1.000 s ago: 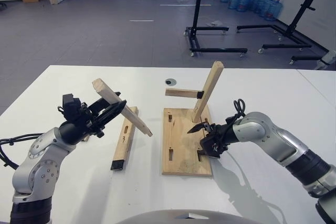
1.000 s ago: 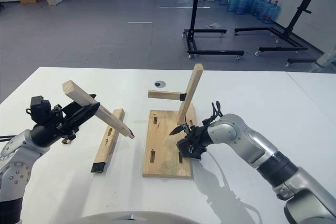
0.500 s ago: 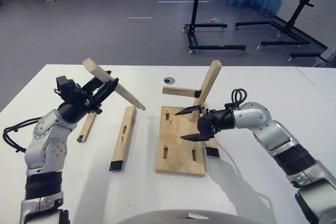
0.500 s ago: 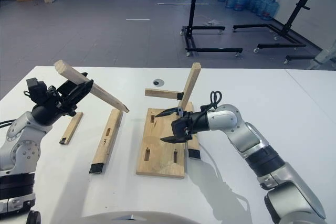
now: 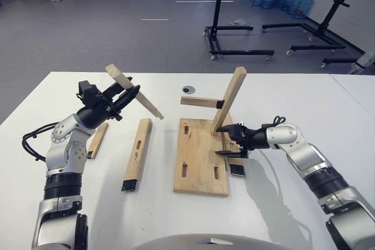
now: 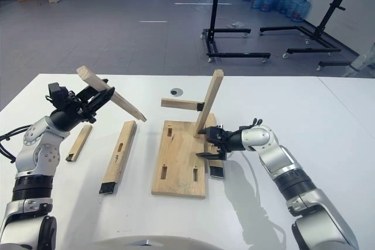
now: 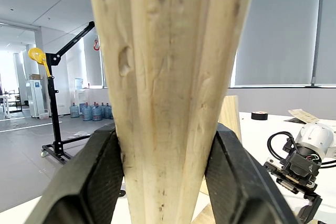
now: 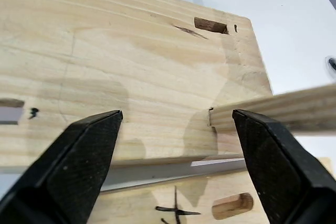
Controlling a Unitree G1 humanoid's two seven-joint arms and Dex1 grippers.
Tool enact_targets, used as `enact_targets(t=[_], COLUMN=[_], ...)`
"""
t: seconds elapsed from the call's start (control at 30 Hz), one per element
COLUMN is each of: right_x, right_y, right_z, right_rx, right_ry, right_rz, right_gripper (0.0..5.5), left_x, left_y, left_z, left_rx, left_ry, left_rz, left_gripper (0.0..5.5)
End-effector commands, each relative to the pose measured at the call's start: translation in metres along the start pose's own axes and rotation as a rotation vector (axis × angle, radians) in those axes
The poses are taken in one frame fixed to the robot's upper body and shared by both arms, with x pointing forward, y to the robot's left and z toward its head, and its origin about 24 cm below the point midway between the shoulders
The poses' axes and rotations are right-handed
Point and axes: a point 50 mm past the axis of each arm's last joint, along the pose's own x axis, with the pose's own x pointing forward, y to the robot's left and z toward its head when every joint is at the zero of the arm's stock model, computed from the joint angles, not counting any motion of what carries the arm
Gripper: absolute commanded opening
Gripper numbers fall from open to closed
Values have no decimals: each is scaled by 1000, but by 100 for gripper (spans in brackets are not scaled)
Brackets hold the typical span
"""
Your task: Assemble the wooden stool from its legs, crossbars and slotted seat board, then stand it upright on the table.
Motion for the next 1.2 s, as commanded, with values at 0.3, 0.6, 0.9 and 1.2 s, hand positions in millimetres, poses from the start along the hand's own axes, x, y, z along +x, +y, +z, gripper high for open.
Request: enact_targets(t=[0.3,0.6,0.9,1.2], right_x=[-28,0,42,36], right_y=[-21,-66,-60,-53], right_z=[-9,-6,-2,-12], right_rx=[119,100,267,265], right_ry=[23,43,-118,-85], right_rz=[-102,-502,-513,-468], right_gripper=[388,388,388,388], left_x=[8,11,13,-2], left_y=[-11,-14,-14,-25], left_z=[5,4,3,2], left_rx=[18,12,-3,-40], left_ry=[-47,-57,-49,-2], left_rz=[-1,-12,-38,-58], left_gripper=[204,204,204,204])
